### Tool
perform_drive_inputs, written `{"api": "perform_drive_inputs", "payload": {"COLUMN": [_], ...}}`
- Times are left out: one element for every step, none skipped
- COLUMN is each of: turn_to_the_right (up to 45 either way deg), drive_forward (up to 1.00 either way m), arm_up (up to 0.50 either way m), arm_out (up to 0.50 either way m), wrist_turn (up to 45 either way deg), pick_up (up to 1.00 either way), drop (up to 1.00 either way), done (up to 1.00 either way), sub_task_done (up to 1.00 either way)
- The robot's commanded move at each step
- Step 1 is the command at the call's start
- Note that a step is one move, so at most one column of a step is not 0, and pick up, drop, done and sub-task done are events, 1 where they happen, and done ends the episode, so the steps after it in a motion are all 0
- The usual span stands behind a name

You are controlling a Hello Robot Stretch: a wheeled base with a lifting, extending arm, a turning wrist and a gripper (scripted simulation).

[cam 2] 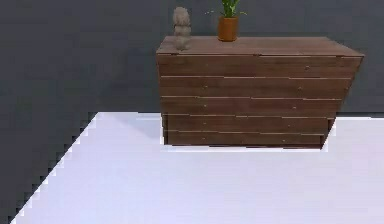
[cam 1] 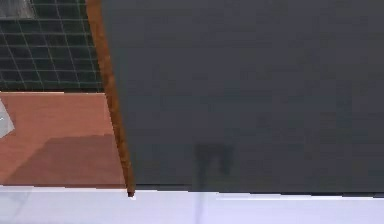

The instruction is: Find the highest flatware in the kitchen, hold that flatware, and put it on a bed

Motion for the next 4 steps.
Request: {"api": "perform_drive_inputs", "payload": {"turn_to_the_right": [-9.0, 0.0, -27.0, 0.0], "drive_forward": [0.0, 0.35, 0.0, 0.05], "arm_up": [0.0, 0.0, 0.0, 0.0], "arm_out": [0.0, 0.0, 0.0, 0.0], "wrist_turn": [0.0, 0.0, 0.0, 0.0], "pick_up": [0.0, 0.0, 0.0, 0.0], "drop": [0.0, 0.0, 0.0, 0.0], "done": [0.0, 0.0, 0.0, 0.0], "sub_task_done": [0.0, 0.0, 0.0, 0.0]}}
